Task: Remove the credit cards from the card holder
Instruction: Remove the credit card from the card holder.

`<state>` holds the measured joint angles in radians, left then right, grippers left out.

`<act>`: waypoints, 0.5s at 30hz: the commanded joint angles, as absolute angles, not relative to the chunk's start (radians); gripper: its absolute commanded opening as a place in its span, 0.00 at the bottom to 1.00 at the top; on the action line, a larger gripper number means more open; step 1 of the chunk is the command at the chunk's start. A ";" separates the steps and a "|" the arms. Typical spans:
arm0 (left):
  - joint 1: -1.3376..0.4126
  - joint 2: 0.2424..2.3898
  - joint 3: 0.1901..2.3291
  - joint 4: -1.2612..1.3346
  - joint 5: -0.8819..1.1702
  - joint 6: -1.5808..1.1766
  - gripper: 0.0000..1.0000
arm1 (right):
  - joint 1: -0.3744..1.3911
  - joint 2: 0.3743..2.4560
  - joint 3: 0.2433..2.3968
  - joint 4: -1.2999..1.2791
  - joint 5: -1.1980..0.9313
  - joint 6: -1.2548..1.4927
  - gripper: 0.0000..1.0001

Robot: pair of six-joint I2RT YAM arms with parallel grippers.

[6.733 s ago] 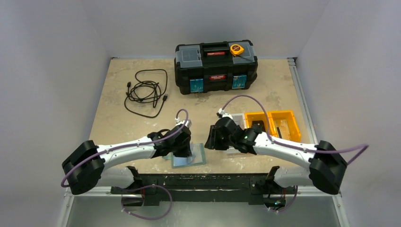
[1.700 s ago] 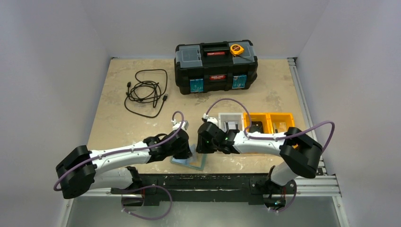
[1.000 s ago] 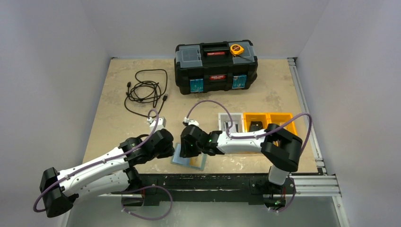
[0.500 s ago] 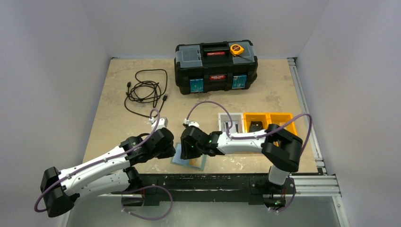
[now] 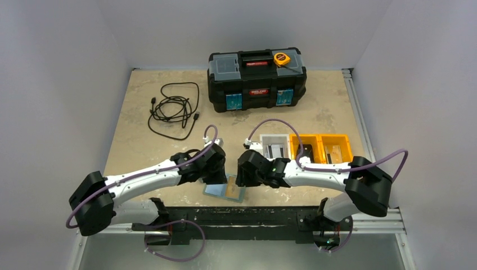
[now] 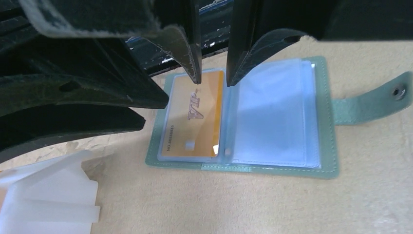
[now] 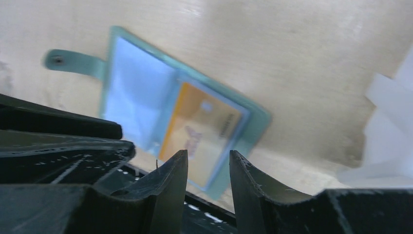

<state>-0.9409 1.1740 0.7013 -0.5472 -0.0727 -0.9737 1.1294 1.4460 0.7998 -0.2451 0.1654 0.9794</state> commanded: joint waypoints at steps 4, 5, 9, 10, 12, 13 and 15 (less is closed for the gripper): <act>-0.914 1.285 0.728 -0.423 0.054 -0.940 0.23 | 1.120 1.434 0.749 -0.238 0.175 1.013 0.37; -0.912 1.292 0.724 -0.419 0.055 -0.941 0.23 | 1.120 1.437 0.744 -0.233 0.174 1.014 0.37; -0.897 1.308 0.696 -0.392 0.073 -0.945 0.22 | 1.120 1.461 0.739 -0.217 0.169 1.015 0.34; -0.894 1.309 0.688 -0.383 0.076 -0.947 0.22 | 1.121 1.471 0.742 -0.216 0.168 1.016 0.32; -0.888 1.311 0.675 -0.370 0.082 -0.951 0.22 | 1.120 1.490 0.748 -0.214 0.169 1.012 0.30; -0.885 1.310 0.670 -0.366 0.085 -0.951 0.21 | 1.119 1.497 0.750 -0.209 0.169 1.010 0.28; -0.880 1.313 0.666 -0.363 0.087 -0.951 0.21 | 1.115 1.512 0.756 -0.203 0.169 1.004 0.27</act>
<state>-0.8944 1.3087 0.6819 -0.4141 0.0601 -0.9577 1.1198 1.4902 0.7444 -0.2386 0.1635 0.9993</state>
